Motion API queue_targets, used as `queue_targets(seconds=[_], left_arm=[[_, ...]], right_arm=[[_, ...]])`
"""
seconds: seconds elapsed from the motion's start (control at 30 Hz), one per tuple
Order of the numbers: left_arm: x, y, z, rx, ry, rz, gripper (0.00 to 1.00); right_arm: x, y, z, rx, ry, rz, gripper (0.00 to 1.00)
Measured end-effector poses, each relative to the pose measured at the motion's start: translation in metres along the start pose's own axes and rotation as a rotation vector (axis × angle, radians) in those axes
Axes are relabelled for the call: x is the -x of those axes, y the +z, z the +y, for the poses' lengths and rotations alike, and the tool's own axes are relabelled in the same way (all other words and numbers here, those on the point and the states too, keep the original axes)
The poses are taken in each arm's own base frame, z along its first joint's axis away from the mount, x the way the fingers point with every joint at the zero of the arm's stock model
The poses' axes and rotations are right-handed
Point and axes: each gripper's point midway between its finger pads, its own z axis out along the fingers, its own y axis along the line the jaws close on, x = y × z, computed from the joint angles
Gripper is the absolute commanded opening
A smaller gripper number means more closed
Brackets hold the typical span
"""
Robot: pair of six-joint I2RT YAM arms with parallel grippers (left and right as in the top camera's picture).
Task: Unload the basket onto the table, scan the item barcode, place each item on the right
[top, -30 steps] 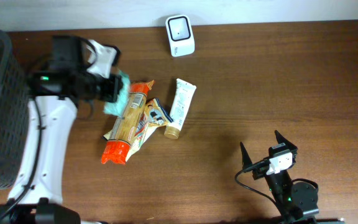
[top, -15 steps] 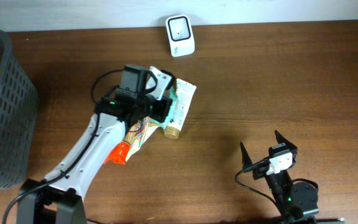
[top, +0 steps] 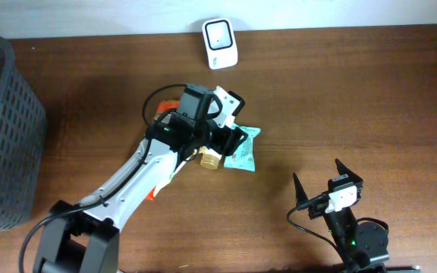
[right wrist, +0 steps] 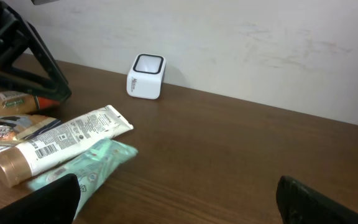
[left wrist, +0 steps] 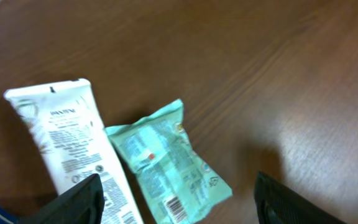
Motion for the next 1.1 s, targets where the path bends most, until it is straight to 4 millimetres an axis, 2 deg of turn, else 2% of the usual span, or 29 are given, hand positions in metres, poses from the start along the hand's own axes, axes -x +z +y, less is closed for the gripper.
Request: queue_targets(seconds=[0.07,0.1,0.17,0.2,0.23,0.27,0.3,0.33,0.37,0.4,0.43,0.5,0.57,0.6,0.7,0.77,0.8,0.83,0.93,1.1], left_arm=[[0.008,-0.015,0.025,0.077,-0.021,0.009,0.82],[0.014,-0.031,0.045,0.149,-0.044,0.016,0.82],[0.049,-0.104,0.106,0.378,-0.104,-0.052,0.82],[0.071,-0.154,0.134,0.493,-0.134,-0.119,0.82],[0.092,-0.201,0.153,0.589,-0.151,-0.211,0.82],[0.097,-0.244,0.167,0.658,-0.185,-0.245,0.82],[0.103,-0.302,0.190,0.778,-0.225,-0.321,0.82],[0.096,-0.345,0.210,0.888,-0.271,-0.357,0.82],[0.081,-0.375,0.226,0.984,-0.333,-0.367,0.82],[0.052,-0.406,0.247,1.098,-0.439,-0.357,0.82],[0.032,-0.424,0.260,1.163,-0.513,-0.347,0.82],[-0.016,-0.458,0.290,1.290,-0.663,-0.316,0.90],[-0.056,-0.477,0.311,1.366,-0.776,-0.275,0.93],[-0.081,-0.482,0.325,1.394,-0.832,-0.234,0.89],[-0.130,-0.479,0.352,1.393,-0.918,-0.132,0.84],[-0.177,-0.468,0.374,1.349,-1.007,-0.045,0.84],[-0.189,-0.464,0.378,1.336,-1.031,-0.023,0.84],[-0.211,-0.456,0.384,1.308,-1.076,0.017,0.84],[-0.250,-0.436,0.398,1.251,-1.145,0.093,0.80],[-0.292,-0.390,0.420,1.154,-1.161,0.215,0.82]], right_arm=[[0.000,0.000,0.000,0.000,0.000,0.000,0.99],[0.000,0.000,0.000,0.000,0.000,0.000,0.99],[0.000,0.000,0.000,0.000,0.000,0.000,0.99],[0.000,0.000,0.000,0.000,0.000,0.000,0.99],[0.000,0.000,0.000,0.000,0.000,0.000,0.99],[0.000,0.000,0.000,0.000,0.000,0.000,0.99],[0.000,0.000,0.000,0.000,0.000,0.000,0.99],[0.000,0.000,0.000,0.001,0.000,0.000,0.99],[0.000,0.000,0.000,0.000,0.000,0.000,0.99],[0.000,0.000,0.000,0.000,0.000,0.000,0.99],[0.000,0.000,0.000,0.000,0.000,0.000,0.99],[0.000,0.000,0.000,0.000,0.001,0.000,0.99],[0.000,0.000,0.000,0.000,0.000,0.000,0.99],[0.000,0.000,0.000,0.000,0.000,0.000,0.99],[0.000,0.000,0.000,0.000,0.000,0.000,0.99],[0.000,0.000,0.000,0.000,0.000,0.000,0.99],[0.000,0.000,0.000,0.000,0.000,0.000,0.99],[0.000,0.000,0.000,0.000,0.000,0.000,0.99],[0.000,0.000,0.000,0.000,0.000,0.000,0.99],[0.000,0.000,0.000,0.000,0.001,0.000,0.99]])
